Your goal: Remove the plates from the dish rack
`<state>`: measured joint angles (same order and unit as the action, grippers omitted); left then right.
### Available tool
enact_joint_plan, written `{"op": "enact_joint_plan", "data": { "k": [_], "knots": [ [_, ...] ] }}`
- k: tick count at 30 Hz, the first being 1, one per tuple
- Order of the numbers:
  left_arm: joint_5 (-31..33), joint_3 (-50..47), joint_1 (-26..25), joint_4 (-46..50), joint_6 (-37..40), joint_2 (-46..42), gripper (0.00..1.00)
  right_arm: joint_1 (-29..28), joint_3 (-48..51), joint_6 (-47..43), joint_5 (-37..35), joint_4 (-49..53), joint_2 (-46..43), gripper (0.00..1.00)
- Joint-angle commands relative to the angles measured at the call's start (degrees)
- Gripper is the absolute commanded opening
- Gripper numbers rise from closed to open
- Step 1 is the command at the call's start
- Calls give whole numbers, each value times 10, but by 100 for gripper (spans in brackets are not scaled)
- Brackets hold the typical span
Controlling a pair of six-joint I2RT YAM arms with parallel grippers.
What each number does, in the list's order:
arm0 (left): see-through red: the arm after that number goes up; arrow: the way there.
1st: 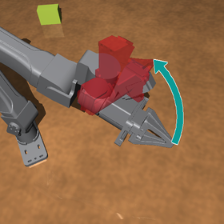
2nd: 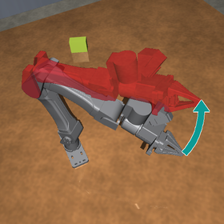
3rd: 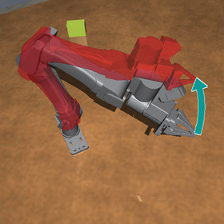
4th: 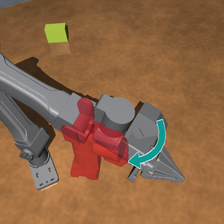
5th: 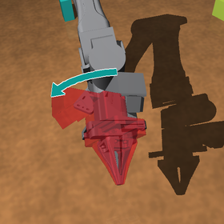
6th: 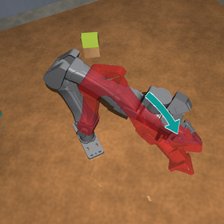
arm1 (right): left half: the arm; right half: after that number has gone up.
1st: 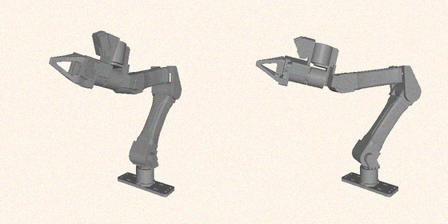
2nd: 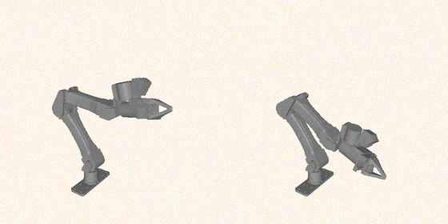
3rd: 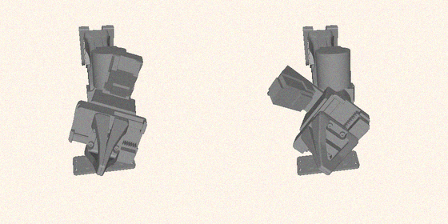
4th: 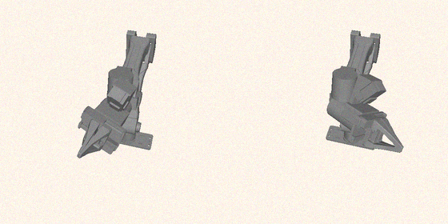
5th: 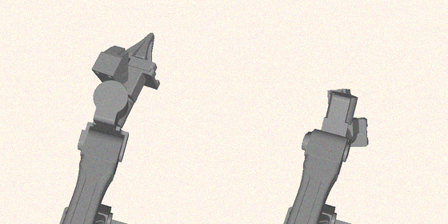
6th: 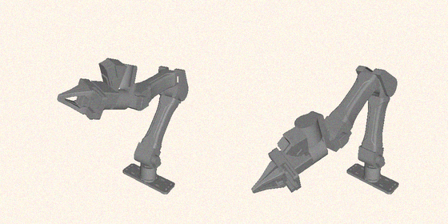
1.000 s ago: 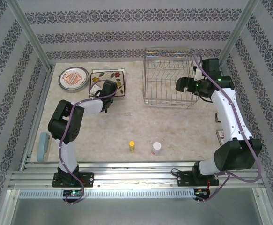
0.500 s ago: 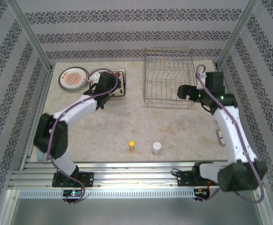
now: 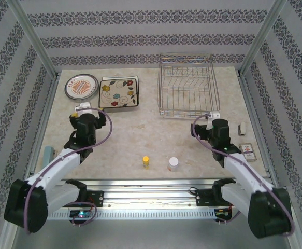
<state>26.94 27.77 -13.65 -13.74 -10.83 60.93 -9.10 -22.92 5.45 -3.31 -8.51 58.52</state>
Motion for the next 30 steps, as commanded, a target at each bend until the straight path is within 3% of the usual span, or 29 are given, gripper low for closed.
{"op": "enact_joint_plan", "data": {
  "k": [1, 4, 6, 8, 9, 10, 15, 19, 20, 21, 22, 24, 26, 30],
  "knots": [
    [-35, -36, 67, -102, 12, 19, 100, 13, -26, -21, -20, -142, 57, 98],
    [-82, -66, 108, -198, 24, 75, 100, 36, -28, -32, 8, -205, 137, 98],
    [-102, -50, 118, -210, 34, 126, 100, 48, -21, -33, 12, -259, 189, 98],
    [-126, -42, 121, -247, 43, 184, 100, 59, -53, -41, 17, -217, 207, 98],
    [-128, -32, 122, -249, 49, 209, 100, 61, -53, -52, 16, -252, 219, 98],
    [-136, -1, 123, -183, 46, 213, 100, 65, -40, -61, 12, -284, 224, 98],
    [-153, 7, 123, -272, 85, 279, 100, 96, 19, -24, 32, -449, 283, 98],
    [-206, -47, 131, -358, 87, 281, 100, 99, 11, -26, 43, -431, 281, 98],
    [-214, -63, 131, -434, 97, 307, 100, 98, 10, -27, 41, -431, 281, 98],
    [-203, -75, 131, -451, 94, 310, 100, 97, 9, -29, 39, -430, 282, 98],
    [-198, -64, 132, -390, 80, 289, 100, 95, 9, -30, 36, -429, 281, 98],
    [-197, -73, 132, -454, 90, 309, 100, 90, 7, -36, 32, -423, 280, 98],
    [-193, -69, 132, -414, 82, 294, 100, 88, 7, -37, 28, -423, 280, 98],
    [-197, -91, 132, -464, 86, 298, 100, 86, 6, -39, 26, -422, 281, 98]
  ]
}}
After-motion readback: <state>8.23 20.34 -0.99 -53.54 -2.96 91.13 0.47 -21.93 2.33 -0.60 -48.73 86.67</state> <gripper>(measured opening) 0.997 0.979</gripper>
